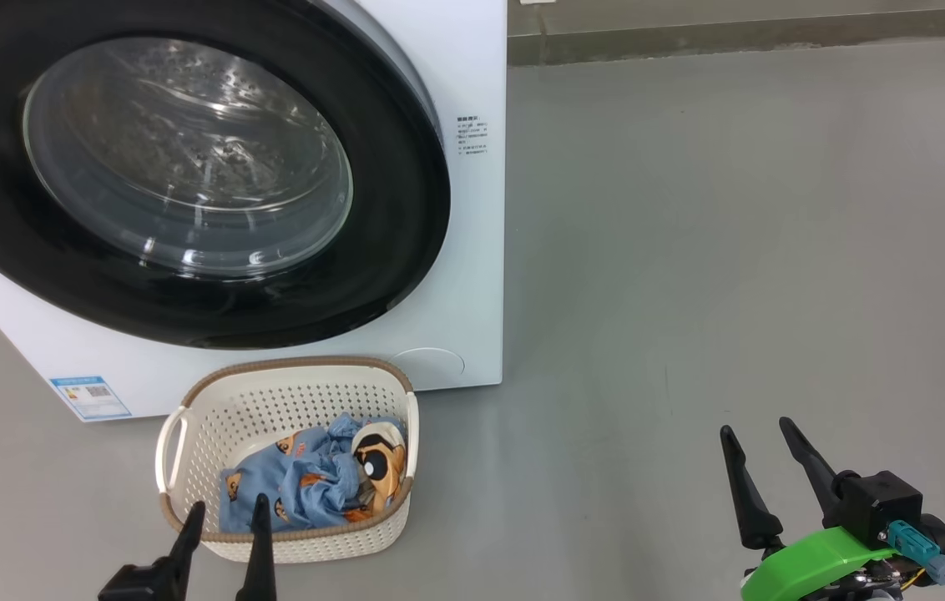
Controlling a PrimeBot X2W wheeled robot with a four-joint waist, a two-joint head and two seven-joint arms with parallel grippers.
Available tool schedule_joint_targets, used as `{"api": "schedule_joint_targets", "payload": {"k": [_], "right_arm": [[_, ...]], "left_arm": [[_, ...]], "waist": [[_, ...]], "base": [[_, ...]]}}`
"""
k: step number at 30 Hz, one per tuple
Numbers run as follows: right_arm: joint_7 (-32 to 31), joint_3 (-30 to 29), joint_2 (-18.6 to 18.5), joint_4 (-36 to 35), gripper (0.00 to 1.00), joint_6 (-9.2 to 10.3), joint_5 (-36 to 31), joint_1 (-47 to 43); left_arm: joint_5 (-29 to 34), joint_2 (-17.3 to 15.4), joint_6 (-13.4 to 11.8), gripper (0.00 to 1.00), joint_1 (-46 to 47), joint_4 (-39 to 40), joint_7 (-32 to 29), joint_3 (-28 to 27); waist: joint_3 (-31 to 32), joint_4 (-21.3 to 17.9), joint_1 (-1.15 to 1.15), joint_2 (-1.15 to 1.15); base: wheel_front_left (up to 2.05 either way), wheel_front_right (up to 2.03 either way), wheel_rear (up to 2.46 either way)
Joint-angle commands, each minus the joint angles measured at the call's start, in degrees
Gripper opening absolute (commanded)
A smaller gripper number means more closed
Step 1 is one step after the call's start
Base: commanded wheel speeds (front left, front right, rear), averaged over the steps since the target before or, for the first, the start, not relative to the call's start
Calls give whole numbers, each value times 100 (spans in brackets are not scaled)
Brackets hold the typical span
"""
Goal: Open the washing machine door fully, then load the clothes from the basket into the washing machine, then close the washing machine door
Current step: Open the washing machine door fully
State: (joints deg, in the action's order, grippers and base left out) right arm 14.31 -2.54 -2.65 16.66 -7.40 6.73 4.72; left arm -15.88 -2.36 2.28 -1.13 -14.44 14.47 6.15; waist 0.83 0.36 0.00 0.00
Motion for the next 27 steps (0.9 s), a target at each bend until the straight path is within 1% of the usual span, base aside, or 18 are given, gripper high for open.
{"api": "schedule_joint_targets", "payload": {"k": [1,14,17,18,19,24,27], "right_arm": [[69,160,-22,-118,100,-9,12,244],[69,160,-22,-113,100,-9,22,250],[69,150,-22,-81,100,-9,110,256],[69,170,-22,-66,29,-9,137,260],[69,190,-22,-60,0,-9,157,264],[69,284,-22,35,0,-9,536,270],[69,380,-22,143,0,-9,1270,298]], "left_arm": [[0,-52,2,100,226,101,52,-205],[-5,-52,-11,100,222,69,52,-220],[0,-52,-14,100,225,66,52,-221],[4,-52,-18,100,227,68,52,-222],[9,-52,-23,100,229,71,52,-224],[-4,-52,-66,100,228,71,52,-236],[-25,-52,-62,100,230,64,52,-224]], "waist": [[2,1,0,0],[24,9,0,0],[25,17,0,0],[24,20,0,0],[23,23,0,0],[7,51,0,0],[-16,83,0,0]], "base": [[0,0,0],[0,0,0],[0,0,0],[0,0,0],[0,0,0],[0,0,0],[0,0,0]]}}
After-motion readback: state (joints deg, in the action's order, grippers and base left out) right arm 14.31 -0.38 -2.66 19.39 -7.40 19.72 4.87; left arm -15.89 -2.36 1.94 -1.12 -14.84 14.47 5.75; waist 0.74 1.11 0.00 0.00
